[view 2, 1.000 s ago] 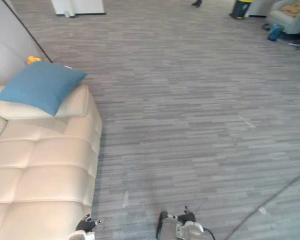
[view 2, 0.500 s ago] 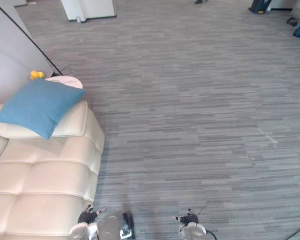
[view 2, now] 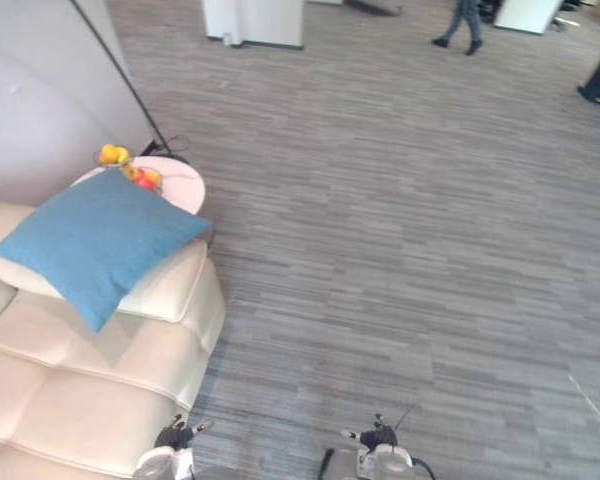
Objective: Pick up cushions and gather them together orderly.
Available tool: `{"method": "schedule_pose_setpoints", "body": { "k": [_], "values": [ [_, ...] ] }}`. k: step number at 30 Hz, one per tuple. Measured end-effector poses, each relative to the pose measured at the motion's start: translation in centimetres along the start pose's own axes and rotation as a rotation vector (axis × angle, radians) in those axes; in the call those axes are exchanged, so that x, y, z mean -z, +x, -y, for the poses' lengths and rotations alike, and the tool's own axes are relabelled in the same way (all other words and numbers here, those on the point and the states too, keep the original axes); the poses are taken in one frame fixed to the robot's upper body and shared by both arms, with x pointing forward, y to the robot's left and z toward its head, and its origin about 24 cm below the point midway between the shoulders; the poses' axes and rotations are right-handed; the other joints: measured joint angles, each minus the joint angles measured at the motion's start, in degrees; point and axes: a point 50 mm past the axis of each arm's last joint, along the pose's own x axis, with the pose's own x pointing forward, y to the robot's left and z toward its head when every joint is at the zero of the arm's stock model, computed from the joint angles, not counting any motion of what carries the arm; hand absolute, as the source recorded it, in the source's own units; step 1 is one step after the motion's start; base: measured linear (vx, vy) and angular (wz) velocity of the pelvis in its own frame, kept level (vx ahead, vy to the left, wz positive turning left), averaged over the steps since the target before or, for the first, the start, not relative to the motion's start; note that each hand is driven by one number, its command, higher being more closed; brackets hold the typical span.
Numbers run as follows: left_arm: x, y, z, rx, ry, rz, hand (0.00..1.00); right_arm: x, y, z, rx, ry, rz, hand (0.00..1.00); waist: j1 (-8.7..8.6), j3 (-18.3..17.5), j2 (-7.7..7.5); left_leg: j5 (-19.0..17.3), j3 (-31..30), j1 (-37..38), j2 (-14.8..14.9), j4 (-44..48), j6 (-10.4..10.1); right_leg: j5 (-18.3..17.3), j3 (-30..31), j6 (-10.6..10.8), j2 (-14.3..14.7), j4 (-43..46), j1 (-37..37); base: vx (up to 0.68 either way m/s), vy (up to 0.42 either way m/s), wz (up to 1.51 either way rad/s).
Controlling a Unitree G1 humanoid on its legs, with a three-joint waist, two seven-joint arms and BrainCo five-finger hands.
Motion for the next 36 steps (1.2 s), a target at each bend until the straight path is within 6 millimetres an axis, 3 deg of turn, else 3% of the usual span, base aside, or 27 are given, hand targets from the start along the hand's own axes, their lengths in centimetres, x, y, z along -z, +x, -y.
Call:
{"method": "schedule_pose_setpoints", "body": {
  "k": [1, 4, 5, 7, 8, 10, 12, 14, 15, 19, 22, 24, 25, 28, 30, 32, 33, 34, 35, 36],
  "values": [
    [0.1, 0.0, -0.2, -0.009, -0.005, -0.003, 0.00, 0.2, -0.1, -0.1, -0.002, 0.004, -0.005, 0.00, -0.18, -0.4, -0.60, -2.2, -2.3, 0.7, 0.0, 1.7, -1.2, 3.0, 0.8, 0.5, 0.1, 1.3, 0.2, 0.45, -0.370, 1.12],
    [1.4, -0.5, 0.7, 0.003, -0.035, -0.035, 0.00, 0.1, 0.0, 0.7, 0.014, -0.003, -0.004, 0.00, -0.49, -2.8, 2.64, -2.9, -5.4, -2.7, 3.8, 8.2, -1.9, -3.4, -6.8, -1.9, 0.5, 5.5, 0.5, 0.48, -0.324, 1.04],
    [1.2, -0.5, 1.1, 0.005, -0.062, -0.035, 0.00, -0.2, 0.1, 0.9, 0.021, -0.005, 0.004, 0.00, -0.67, -2.8, 3.96, -2.0, -4.8, -7.0, 5.5, 15.5, -3.2, -4.5, -9.5, -2.6, 0.6, 5.1, 1.6, 0.42, -0.283, 1.11],
    [0.9, -0.5, 1.1, 0.001, -0.083, -0.021, 0.00, -0.2, 0.1, 1.0, 0.023, -0.006, 0.002, 0.00, -0.14, -2.4, 4.68, 1.9, -0.1, -13.9, 10.0, 29.7, -5.1, -5.8, -12.9, -4.0, 1.4, 2.9, 6.2, 0.34, -0.224, 0.90],
    [0.9, -0.5, 0.8, -0.007, -0.082, -0.018, 0.00, -0.1, 0.1, 0.6, 0.014, 0.007, -0.003, 0.00, 0.00, -2.1, 4.32, 1.8, 3.5, -15.8, 12.5, 34.1, -4.7, -6.0, -14.8, -4.4, 1.6, 0.5, 9.7, 0.35, -0.186, 0.78],
    [0.3, -0.4, 0.2, -0.016, -0.069, 0.008, 0.00, 0.1, 0.0, -0.3, -0.006, 0.026, -0.005, 0.00, 0.02, -1.8, 2.67, 1.5, 9.7, -18.5, 14.1, 33.8, -4.1, -5.9, -18.2, -4.4, 0.7, -4.2, 14.9, 0.27, -0.131, 0.78],
    [-0.3, -0.3, 0.4, -0.006, -0.056, 0.034, 0.00, 0.1, -0.1, -0.6, -0.012, 0.031, -0.005, 0.00, 0.12, -1.6, 2.17, 1.7, 15.2, -20.7, 14.1, 25.2, -3.8, -5.6, -20.7, -3.8, -0.3, -7.5, 18.0, 0.22, -0.027, 0.74],
    [-0.7, -0.2, 0.6, 0.000, -0.050, 0.047, 0.00, 0.0, -0.1, -0.7, -0.014, 0.032, -0.004, 0.00, 0.18, -1.6, 2.18, 4.1, 22.1, -22.7, 14.2, 16.1, -1.5, -5.1, -23.1, -2.9, -1.1, -9.8, 19.3, 0.30, 0.145, 0.62],
    [-0.9, -0.2, 0.6, 0.000, -0.046, 0.050, 0.00, 0.0, -0.1, -0.7, -0.014, 0.032, -0.003, 0.00, 0.41, -1.5, 2.15, 10.5, 27.5, -22.4, 14.3, 11.4, -0.1, -5.1, -23.8, -0.9, -1.7, -11.1, 20.4, 0.29, 0.225, 0.33],
    [-0.7, 0.0, -0.4, -0.017, -0.016, 0.036, 0.00, -0.2, -0.2, -2.0, -0.045, 0.042, -0.001, 0.00, 1.50, -1.7, -0.40, 9.3, 29.9, -20.1, 9.7, 8.1, 1.5, -2.8, -22.7, 0.8, -4.8, -13.4, 21.3, 0.23, 0.188, 0.03],
    [0.0, 0.0, -0.5, -0.018, -0.007, 0.005, 0.00, 0.5, -0.3, -2.0, -0.044, 0.040, -0.022, 0.00, 1.44, -1.6, -0.67, 8.7, 29.2, -14.3, 5.8, 3.6, 2.3, -1.3, -22.3, 2.2, -8.8, -2.5, 20.7, 0.25, 0.238, 0.33],
    [0.1, -0.1, -0.4, -0.002, 0.029, 0.003, 0.00, 0.4, -0.4, -1.9, -0.042, 0.025, -0.012, 0.00, 0.94, -1.6, -0.59, 7.9, 26.7, -10.8, 4.4, 1.4, 2.4, 3.0, -19.9, 1.5, -11.9, 14.2, 14.9, 0.23, 0.163, 0.59],
    [-0.1, 0.0, -0.5, 0.004, 0.038, 0.008, 0.00, 0.3, -0.4, -1.9, -0.043, 0.021, -0.005, 0.00, 0.53, -1.4, -0.39, 6.9, 25.1, -9.3, 4.1, 0.9, 2.2, 2.6, -17.3, 1.1, -12.0, 21.5, 11.8, 0.16, 0.050, 0.61],
    [0.6, -0.2, -1.1, -0.008, 0.043, -0.011, 0.00, 0.3, -0.5, -1.9, -0.043, 0.024, 0.007, 0.00, -0.18, -1.8, -1.33, 6.3, 22.8, -4.7, 3.3, -0.7, 2.5, -2.7, -16.0, 0.6, -10.9, 26.9, 7.1, 0.23, 0.002, 0.59],
    [0.7, -0.2, -0.9, -0.004, 0.043, -0.015, 0.00, 0.0, -0.4, -1.9, -0.044, 0.024, 0.018, 0.00, -0.43, -1.8, -1.17, 6.0, 20.9, -3.1, 3.3, -2.1, 2.3, -4.7, -15.7, -0.4, -8.4, 22.8, 4.0, 0.18, -0.057, 0.57],
    [0.6, -0.1, -0.8, 0.001, 0.042, -0.011, 0.00, -0.2, -0.4, -1.9, -0.048, 0.025, 0.026, 0.00, -0.77, -1.8, -1.16, 5.3, 17.0, -2.2, 3.4, -2.6, 1.0, -4.8, -12.3, -0.5, -3.7, 12.5, 2.0, 0.22, -0.146, 0.84],
    [0.6, -0.2, -0.8, 0.001, 0.044, -0.010, 0.00, -0.2, -0.4, -1.9, -0.048, 0.025, 0.025, 0.00, -0.78, -1.8, -1.21, 5.0, 16.0, -2.2, 3.4, -2.2, 0.0, -3.8, -10.7, -1.1, -2.6, 9.1, 2.1, 0.25, -0.200, 0.90],
    [0.6, -0.2, -1.0, -0.004, 0.048, -0.011, 0.00, 0.1, -0.4, -2.0, -0.050, 0.027, 0.019, 0.00, -0.78, -2.2, -2.01, 4.3, 14.0, -2.0, 2.5, -1.8, -1.2, 1.4, -8.5, -2.9, -1.7, 3.1, 2.1, 0.39, -0.279, 0.84],
    [0.8, -0.2, -0.6, 0.002, 0.047, -0.019, 0.00, 0.2, -0.5, -2.0, -0.051, 0.027, 0.014, 0.00, -0.38, -2.6, -1.53, 3.4, 12.2, -1.7, 2.8, -0.9, -2.5, 0.4, -9.5, -3.5, -1.9, 1.5, 3.7, 0.45, -0.306, 0.82],
    [1.5, -0.4, 0.3, 0.022, 0.030, -0.040, 0.00, 0.0, -0.3, -1.4, -0.036, 0.020, 0.018, 0.00, -0.48, -3.1, 0.81, 3.4, 10.9, -2.0, 4.4, -1.2, -2.7, 0.3, -11.1, -3.7, -0.7, 0.5, 4.5, 0.45, -0.271, 0.72]
  ]
}}
